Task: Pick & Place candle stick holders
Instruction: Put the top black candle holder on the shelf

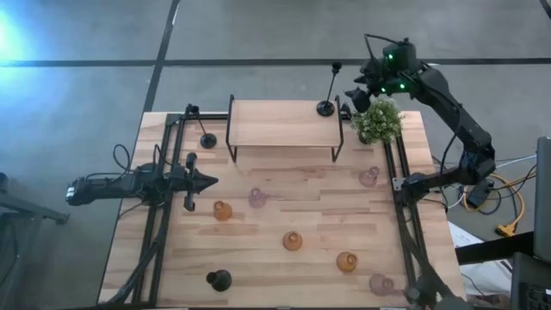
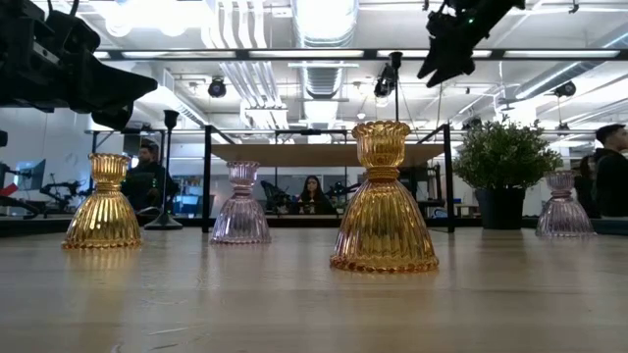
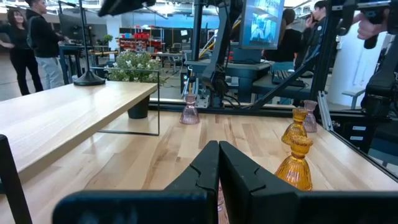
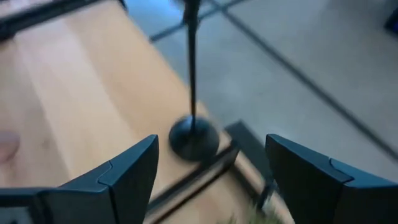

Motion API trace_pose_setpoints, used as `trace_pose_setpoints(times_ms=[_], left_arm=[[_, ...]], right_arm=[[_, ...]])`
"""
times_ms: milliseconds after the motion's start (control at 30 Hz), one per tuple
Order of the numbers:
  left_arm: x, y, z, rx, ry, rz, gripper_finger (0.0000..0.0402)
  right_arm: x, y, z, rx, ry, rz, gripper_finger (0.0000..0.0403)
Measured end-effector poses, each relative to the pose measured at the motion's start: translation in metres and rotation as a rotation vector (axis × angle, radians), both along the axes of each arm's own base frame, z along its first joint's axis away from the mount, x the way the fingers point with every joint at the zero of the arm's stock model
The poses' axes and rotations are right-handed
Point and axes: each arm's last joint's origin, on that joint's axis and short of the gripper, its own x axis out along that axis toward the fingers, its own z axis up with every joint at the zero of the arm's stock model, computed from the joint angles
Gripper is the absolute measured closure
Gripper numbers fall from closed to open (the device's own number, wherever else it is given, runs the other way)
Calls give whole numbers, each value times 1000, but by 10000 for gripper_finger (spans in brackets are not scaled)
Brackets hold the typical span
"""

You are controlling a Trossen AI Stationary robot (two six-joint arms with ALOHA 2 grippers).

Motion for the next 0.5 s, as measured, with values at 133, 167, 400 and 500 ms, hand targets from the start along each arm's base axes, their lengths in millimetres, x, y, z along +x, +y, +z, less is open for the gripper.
trace_pose_setpoints(times_ms=[133, 167, 400, 500], left_arm=[[0, 0, 0, 0, 0, 0, 388], [0, 0, 0, 0, 0, 1, 388], [0, 0, 0, 0, 0, 0, 387], [0, 1, 1, 7, -6, 23, 388]], right_arm=[[-15, 23, 3, 80, 45, 8, 138], [-19, 29, 5, 95, 46, 15, 144], [-44, 77, 29, 96, -126, 97, 195], [-55, 99, 40, 67, -213, 131, 220]])
